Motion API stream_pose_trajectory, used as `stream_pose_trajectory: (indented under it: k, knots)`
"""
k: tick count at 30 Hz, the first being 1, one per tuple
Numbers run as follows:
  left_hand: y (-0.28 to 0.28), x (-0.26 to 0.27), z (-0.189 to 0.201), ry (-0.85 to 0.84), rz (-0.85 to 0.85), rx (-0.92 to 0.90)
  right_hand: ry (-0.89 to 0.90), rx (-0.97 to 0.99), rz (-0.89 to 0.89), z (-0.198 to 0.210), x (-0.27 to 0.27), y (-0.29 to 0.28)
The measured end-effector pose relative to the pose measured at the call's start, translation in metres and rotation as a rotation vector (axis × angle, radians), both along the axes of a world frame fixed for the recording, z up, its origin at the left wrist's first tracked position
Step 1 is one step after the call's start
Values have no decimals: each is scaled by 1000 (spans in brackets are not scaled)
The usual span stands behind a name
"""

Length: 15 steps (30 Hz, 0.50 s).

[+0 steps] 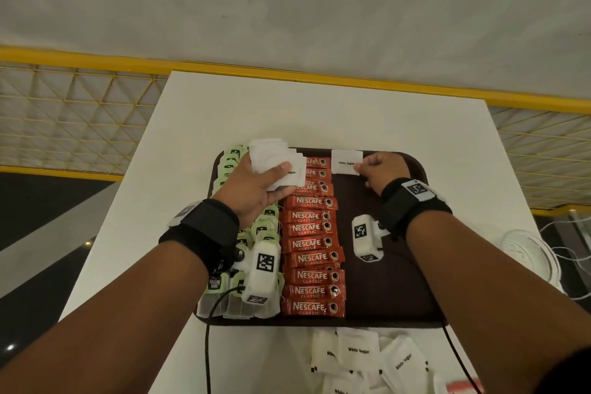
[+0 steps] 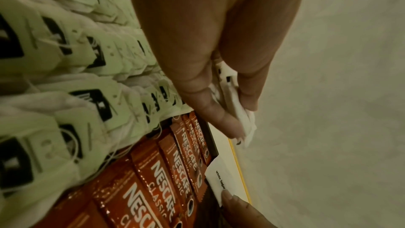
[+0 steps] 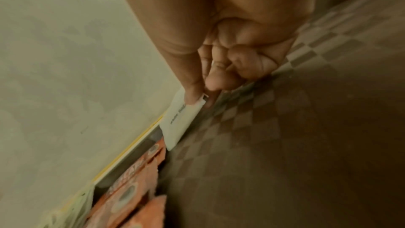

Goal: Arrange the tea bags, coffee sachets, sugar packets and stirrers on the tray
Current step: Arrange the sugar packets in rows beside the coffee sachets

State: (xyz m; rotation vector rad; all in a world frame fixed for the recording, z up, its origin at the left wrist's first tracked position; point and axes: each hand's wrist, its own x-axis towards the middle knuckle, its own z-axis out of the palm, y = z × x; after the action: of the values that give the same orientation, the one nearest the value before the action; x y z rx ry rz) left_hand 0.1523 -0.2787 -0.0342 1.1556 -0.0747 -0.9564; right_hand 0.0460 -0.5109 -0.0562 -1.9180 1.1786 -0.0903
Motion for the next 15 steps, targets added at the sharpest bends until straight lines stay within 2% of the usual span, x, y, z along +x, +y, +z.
stream_pose_trajectory:
  k: [6,10,11,15]
  knots:
    - [-4,-2,-9,37,24,32,142,-126,35,-5,5,-1]
    - [-9,-2,-12,43,76,39,25,-218,26,11,3,13]
    - [-10,-3,-12,32,84,40,-19,-190,83,18,3,20]
    - [-17,-7,-7,-34,82,13,-206,144,309,45,-1,59]
